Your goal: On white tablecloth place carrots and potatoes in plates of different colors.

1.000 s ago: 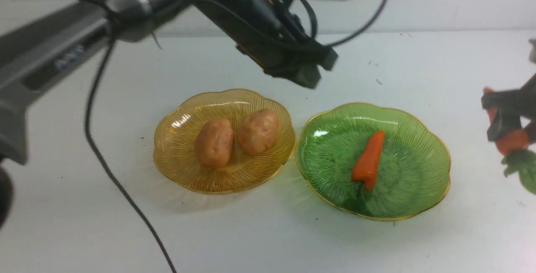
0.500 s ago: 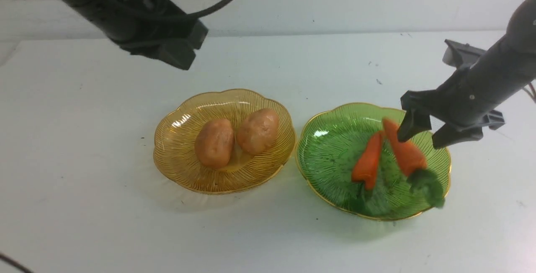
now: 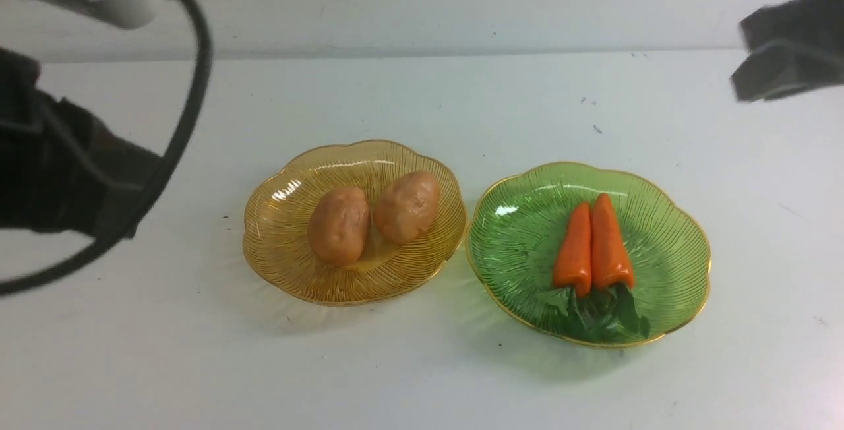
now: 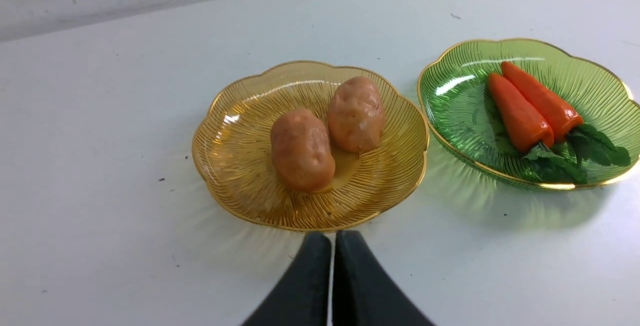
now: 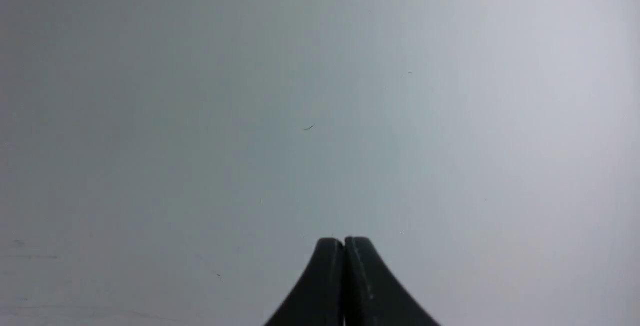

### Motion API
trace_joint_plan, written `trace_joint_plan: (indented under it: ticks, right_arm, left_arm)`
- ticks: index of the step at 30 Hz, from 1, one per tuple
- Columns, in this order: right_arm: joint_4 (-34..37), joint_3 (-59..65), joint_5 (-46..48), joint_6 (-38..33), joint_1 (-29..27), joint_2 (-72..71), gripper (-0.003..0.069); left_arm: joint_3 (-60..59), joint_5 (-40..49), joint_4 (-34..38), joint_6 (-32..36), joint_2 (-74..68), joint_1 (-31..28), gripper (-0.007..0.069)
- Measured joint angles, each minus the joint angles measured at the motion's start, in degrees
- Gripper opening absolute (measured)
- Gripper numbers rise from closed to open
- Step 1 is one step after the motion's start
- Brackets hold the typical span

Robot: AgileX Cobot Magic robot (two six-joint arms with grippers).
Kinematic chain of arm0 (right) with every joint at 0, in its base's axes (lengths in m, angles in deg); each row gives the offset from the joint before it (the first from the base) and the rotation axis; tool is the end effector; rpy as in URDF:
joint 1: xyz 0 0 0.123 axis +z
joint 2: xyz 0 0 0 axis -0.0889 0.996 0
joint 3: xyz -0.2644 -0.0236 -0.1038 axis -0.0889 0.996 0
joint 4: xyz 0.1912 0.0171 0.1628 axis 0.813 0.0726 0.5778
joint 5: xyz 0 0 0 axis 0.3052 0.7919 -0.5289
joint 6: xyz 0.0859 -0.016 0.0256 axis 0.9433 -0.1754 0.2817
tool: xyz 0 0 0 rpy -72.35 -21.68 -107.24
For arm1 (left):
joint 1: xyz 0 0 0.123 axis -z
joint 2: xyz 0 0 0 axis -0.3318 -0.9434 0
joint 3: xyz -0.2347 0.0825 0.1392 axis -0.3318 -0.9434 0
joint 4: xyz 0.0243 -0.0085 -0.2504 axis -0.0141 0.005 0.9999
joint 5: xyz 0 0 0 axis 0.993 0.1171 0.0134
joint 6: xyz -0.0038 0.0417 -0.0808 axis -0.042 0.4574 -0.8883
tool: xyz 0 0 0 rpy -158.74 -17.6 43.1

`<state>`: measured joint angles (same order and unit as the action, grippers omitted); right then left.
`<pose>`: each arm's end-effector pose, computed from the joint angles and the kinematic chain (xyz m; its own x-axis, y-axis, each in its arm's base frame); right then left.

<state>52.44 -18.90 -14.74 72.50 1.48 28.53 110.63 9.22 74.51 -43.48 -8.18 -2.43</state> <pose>0.0202 0.0053 0.3136 0.2773 0.1235 -0.9528 -0.1707 0.9823 0.0776 0.0886 -0.0375 0.3397 -0.3861 0.0903 -0.9180 0.3770 0.9237 -0.0677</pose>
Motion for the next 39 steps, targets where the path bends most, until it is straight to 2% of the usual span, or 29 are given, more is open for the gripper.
trace_joint_plan:
  ticks: [9, 14, 28, 34, 39]
  right_arm:
    - [0.00, 0.11, -0.13, 0.00, 0.00, 0.00, -0.0015]
    - [0.00, 0.11, -0.13, 0.00, 0.00, 0.00, -0.0015]
    - [0.00, 0.11, -0.13, 0.00, 0.00, 0.00, -0.0015]
    - [0.00, 0.11, -0.13, 0.00, 0.00, 0.00, -0.0015]
    - [0.00, 0.11, -0.13, 0.00, 0.00, 0.00, -0.0015]
  left_arm:
    - [-7.62, -2.63, -2.29, -2.32, 12.90, 0.00, -0.0004]
    - [-11.99, -8.05, 0.53, -7.00, 21.01, 0.00, -0.0004]
    - [-12.17, -9.00, 1.75, -7.86, 22.49, 0.00, -0.0004]
    - [-14.01, -10.80, -3.02, -6.13, 22.78, -0.14, -0.0004]
    - [-20.05, -14.02, -7.47, -4.85, 25.60, -3.89, -0.0004]
